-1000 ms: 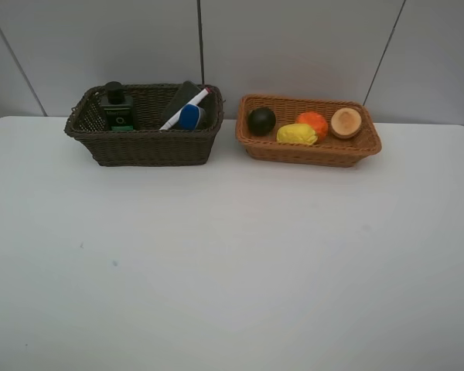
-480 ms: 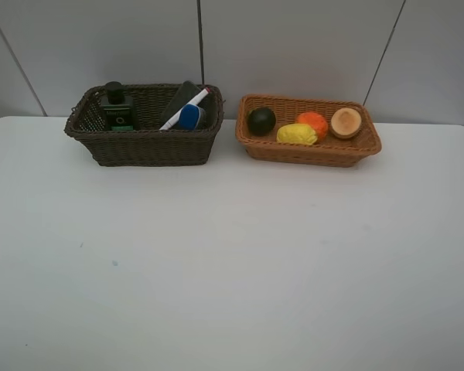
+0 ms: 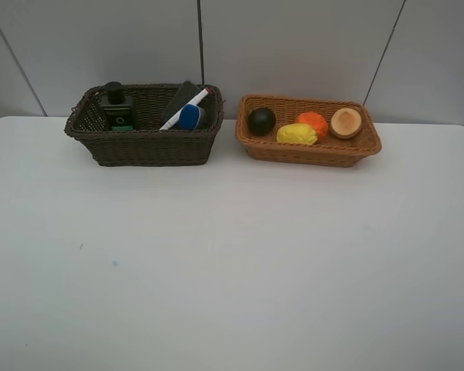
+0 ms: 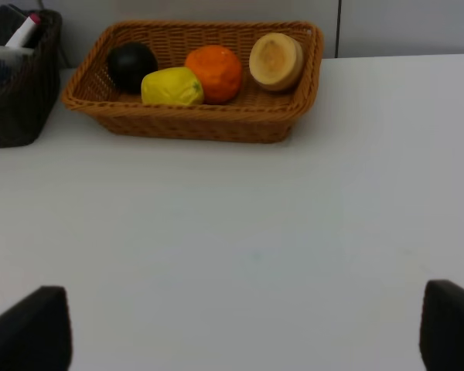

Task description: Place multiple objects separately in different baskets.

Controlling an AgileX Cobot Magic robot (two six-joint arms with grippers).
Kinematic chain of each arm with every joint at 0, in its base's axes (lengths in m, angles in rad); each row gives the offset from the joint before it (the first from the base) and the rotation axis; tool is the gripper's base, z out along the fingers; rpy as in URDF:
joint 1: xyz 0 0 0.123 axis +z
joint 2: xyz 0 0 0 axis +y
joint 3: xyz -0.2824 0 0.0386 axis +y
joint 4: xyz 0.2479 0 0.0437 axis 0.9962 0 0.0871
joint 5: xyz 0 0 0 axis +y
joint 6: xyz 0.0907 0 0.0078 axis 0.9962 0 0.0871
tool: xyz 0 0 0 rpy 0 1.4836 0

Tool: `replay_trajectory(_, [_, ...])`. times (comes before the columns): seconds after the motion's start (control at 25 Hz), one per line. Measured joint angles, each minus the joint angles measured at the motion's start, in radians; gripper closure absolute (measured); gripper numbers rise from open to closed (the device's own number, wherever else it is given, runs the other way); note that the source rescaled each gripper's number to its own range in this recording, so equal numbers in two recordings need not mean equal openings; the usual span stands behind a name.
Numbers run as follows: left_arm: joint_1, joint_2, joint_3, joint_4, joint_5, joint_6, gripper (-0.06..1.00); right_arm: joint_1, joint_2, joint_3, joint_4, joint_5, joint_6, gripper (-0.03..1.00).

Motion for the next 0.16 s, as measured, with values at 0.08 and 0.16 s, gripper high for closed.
replay_trajectory(0.08, [0.000, 0.000, 0.000, 0.000, 0.000, 0.000, -0.06, 0.000, 0.000, 0.000, 0.000, 0.000, 0.000, -0.03])
replay_trajectory(0.16, [0.000, 0.000, 0.000, 0.000, 0.000, 0.000, -0.06, 0.000, 0.000, 0.000, 0.000, 0.000, 0.000, -0.03])
